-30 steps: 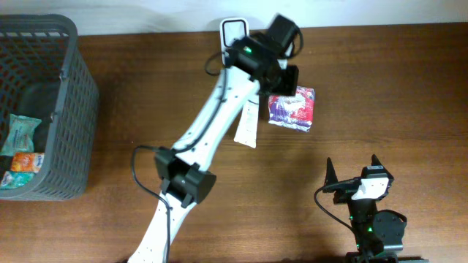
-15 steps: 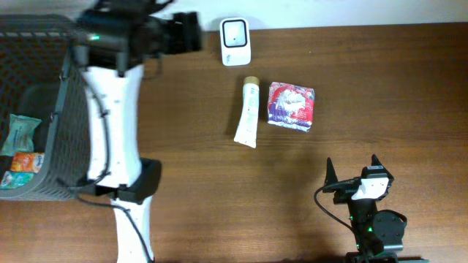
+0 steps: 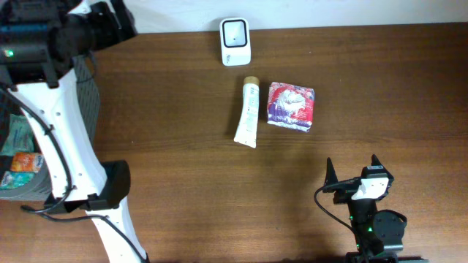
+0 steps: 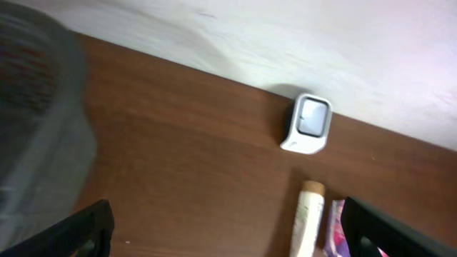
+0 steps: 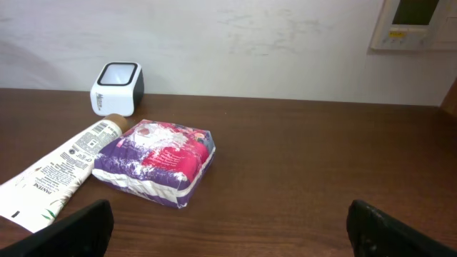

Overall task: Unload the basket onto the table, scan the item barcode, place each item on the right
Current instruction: 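Reach into the basket and grasp the small orange box with the left gripper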

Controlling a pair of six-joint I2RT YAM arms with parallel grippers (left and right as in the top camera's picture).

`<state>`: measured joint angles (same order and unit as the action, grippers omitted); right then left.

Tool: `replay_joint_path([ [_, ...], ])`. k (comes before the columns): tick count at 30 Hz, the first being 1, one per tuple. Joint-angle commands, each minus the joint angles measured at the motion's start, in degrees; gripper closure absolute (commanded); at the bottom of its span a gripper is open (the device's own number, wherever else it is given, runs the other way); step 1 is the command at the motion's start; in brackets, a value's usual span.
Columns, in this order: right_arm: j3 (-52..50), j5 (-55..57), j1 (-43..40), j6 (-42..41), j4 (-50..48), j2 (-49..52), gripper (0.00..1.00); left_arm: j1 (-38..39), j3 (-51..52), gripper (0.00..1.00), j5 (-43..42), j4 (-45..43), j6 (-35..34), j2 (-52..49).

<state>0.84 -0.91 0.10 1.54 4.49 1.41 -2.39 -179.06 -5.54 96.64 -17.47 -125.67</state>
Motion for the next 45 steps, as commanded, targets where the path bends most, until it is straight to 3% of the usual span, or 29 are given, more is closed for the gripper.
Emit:
replay_joint_path([
  [1,-0.5,0.7,0.4,0.0,0.1,-0.2,0.01,-4.3,0.1,0.01,1.8,0.1,1.0,0.9],
  [4,-0.5,0.7,0.4,0.0,0.1,-0.2,0.01,-7.8,0.1,0.01,1.8,0.1,5.4,0.9],
  [10,-0.5,0.7,0.4,0.0,0.1,-0.2,0.01,-14.8,1.5,0.01,4.0,0.1,5.6,0.9],
  [16,-0.5,0.7,0.4,0.0,0.1,-0.2,0.01,-20.9,8.6,0.01,3.9,-0.5,5.6,0.9],
  [28,-0.5,0.7,0.4,0.0,0.1,-0.2,0.01,-30.8,27.0,0.03,6.0,-9.7,5.6,0.9],
  [30,-0.5,0.7,0.4,0.0,0.1,-0.2,0.02,-31.8,30.8,0.09,9.1,-10.1,5.6,0.7],
  [35,-0.5,0.7,0.4,0.0,0.1,-0.2,0.01,-32.3,44.4,0.07,10.3,-15.3,10.1,0.6],
  [41,-0.5,0.7,0.4,0.0,0.1,-0.2,0.01,-32.4,65.5,0.03,22.6,-23.8,9.2,0.6],
  [45,-0.5,0.7,0.4,0.0,0.1,-0.2,0.01,-32.7,71.5,0.05,25.9,-27.5,6.5,0.6],
])
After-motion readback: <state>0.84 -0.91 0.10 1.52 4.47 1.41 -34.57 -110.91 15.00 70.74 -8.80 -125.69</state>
